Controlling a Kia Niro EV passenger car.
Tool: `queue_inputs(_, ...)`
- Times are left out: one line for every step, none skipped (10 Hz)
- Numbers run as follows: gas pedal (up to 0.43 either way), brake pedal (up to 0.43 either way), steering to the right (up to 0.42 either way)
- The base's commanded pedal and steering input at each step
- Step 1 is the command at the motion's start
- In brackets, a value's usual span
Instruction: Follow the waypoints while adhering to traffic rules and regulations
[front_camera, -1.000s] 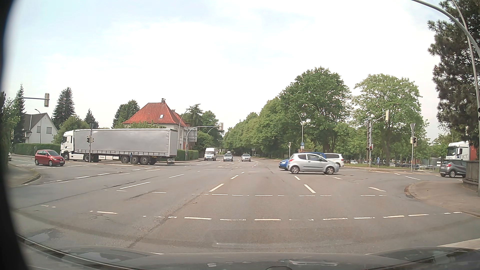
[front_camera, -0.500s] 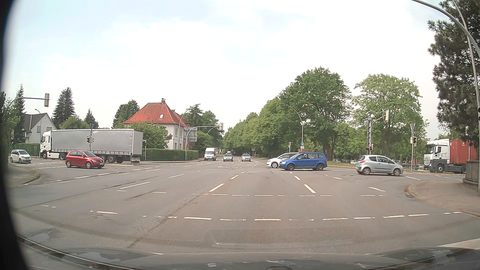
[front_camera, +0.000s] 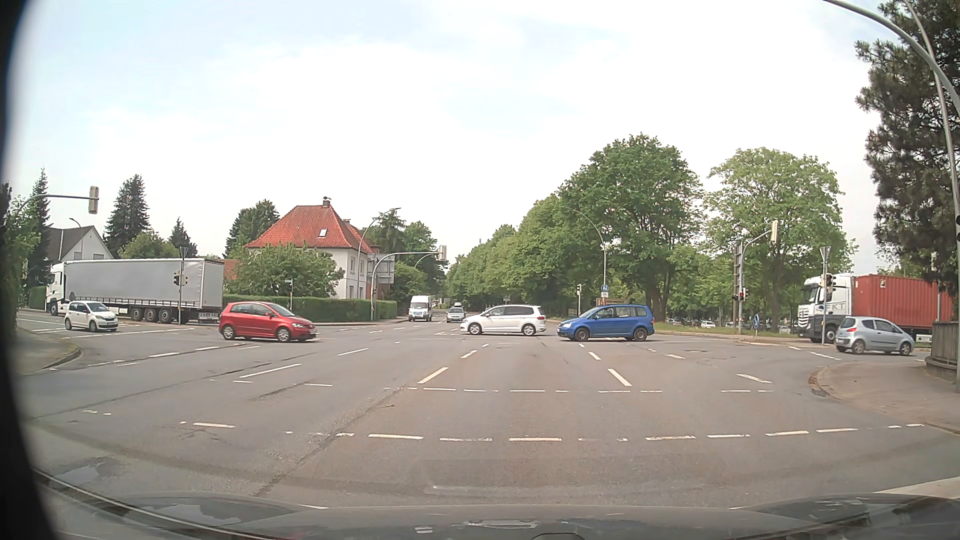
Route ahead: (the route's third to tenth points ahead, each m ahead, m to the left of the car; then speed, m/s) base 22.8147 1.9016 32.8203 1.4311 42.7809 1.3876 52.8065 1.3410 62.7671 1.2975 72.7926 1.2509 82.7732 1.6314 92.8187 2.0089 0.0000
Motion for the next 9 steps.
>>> queue_inputs(0.0,0.0,0.0)
queue_inputs(0.0,0.0,0.0)
queue_inputs(0.0,0.0,0.0)
queue_inputs(0.0,0.0,0.0)
queue_inputs(0.0,0.0,0.0)
queue_inputs(0.0,0.0,0.0)
queue_inputs(0.0,0.0,0.0)
queue_inputs(0.0,0.0,0.0)
queue_inputs(0.0,0.0,0.0)
